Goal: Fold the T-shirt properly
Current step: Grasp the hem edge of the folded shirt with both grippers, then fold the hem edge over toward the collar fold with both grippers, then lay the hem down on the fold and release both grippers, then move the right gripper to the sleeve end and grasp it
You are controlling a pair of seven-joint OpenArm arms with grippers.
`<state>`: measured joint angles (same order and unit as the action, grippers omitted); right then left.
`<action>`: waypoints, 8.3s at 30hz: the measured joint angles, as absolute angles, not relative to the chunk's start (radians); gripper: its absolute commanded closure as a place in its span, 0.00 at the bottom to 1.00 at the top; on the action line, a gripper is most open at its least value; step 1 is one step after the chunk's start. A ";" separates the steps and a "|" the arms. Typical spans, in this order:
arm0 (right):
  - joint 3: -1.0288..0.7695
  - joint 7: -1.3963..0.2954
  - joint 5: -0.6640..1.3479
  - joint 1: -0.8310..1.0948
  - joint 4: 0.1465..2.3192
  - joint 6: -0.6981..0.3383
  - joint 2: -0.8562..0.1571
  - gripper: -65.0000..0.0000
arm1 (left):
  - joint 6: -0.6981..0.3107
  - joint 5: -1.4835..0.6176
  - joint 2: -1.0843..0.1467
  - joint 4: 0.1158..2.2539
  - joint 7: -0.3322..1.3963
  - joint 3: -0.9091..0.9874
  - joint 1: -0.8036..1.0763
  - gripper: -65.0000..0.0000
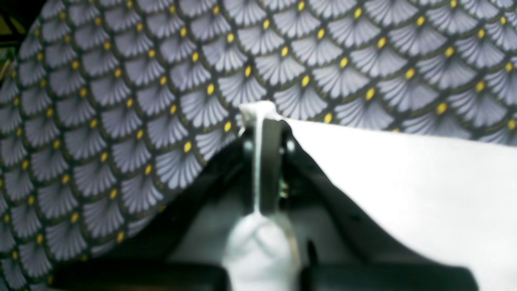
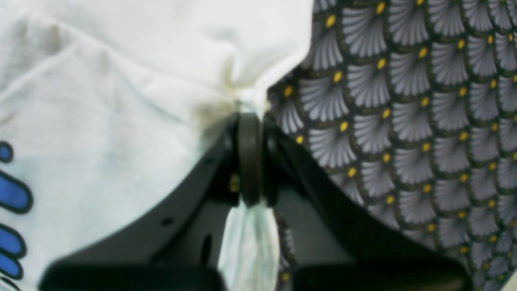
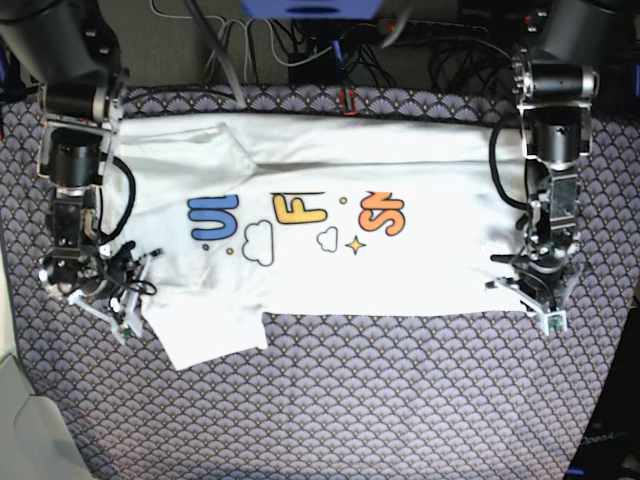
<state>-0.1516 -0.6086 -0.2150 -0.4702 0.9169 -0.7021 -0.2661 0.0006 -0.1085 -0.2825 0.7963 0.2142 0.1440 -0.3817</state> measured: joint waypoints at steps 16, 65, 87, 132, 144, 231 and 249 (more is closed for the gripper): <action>-0.153 -0.610 -0.211 -0.227 1.320 -0.702 -0.271 1.00 | -0.003 -0.104 -0.274 0.911 0.270 0.195 -0.295 0.99; -0.226 -0.609 -0.203 0.215 1.851 -0.706 -0.274 1.00 | -0.011 -0.107 -0.273 1.446 0.420 0.361 0.095 0.99; -0.228 -0.601 -0.201 0.266 1.853 -0.707 -0.306 1.00 | -0.015 -0.105 -0.277 1.481 0.423 0.423 0.184 0.99; -0.229 -0.598 -0.198 0.347 1.784 -0.706 -0.313 0.99 | -0.011 -0.101 -0.319 1.356 0.416 0.359 0.134 0.62; -0.236 -0.611 -0.207 0.350 1.807 -0.706 -0.313 0.55 | -0.014 -0.108 -0.352 1.356 0.416 0.306 0.154 0.57; -0.266 -1.020 -0.047 -0.233 1.332 -0.702 -0.113 0.55 | -0.011 -0.105 -0.324 1.508 0.625 0.378 0.266 0.46; -0.262 -1.019 -0.044 -0.226 1.334 -0.702 -0.113 1.00 | -0.012 -0.105 -0.330 1.507 0.625 0.378 0.268 0.46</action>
<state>-0.2615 -1.0191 -0.0437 -0.2264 1.3338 -0.7021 -0.1131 -0.0116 -0.1055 -0.3298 1.5070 0.6254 0.3782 0.2680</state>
